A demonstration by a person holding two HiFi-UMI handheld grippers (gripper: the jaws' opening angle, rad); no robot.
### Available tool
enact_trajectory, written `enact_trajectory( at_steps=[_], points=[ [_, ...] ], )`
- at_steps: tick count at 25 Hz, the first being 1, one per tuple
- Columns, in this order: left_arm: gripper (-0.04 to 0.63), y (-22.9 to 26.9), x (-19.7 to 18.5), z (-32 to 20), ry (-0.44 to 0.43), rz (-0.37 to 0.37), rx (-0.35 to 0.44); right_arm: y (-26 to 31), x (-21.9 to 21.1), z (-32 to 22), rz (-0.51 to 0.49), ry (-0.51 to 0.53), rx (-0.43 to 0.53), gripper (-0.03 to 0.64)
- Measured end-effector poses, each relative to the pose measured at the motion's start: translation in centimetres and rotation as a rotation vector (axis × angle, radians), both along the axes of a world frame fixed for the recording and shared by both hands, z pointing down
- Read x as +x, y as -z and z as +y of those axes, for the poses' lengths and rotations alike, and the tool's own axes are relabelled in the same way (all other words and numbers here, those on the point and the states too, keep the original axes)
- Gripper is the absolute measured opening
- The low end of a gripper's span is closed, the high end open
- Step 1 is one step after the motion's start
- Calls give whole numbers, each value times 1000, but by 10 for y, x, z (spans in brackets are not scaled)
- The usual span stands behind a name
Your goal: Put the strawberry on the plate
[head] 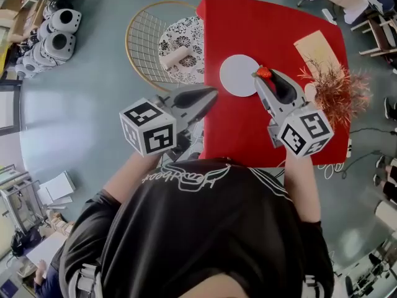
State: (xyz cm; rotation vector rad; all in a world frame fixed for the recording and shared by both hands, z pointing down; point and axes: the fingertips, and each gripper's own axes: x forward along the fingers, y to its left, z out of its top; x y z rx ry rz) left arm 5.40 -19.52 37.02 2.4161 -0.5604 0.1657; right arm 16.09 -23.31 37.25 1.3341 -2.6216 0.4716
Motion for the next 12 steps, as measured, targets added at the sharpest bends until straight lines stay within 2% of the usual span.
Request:
enact_trajectory(
  at_steps=[6, 12],
  points=[
    [8, -6, -10, -8, 58, -16, -24, -41, -3, -34, 140, 30, -25, 135],
    [8, -20, -19, -9, 104, -18, -75, -90, -16, -51, 315, 105, -49, 135]
  ],
)
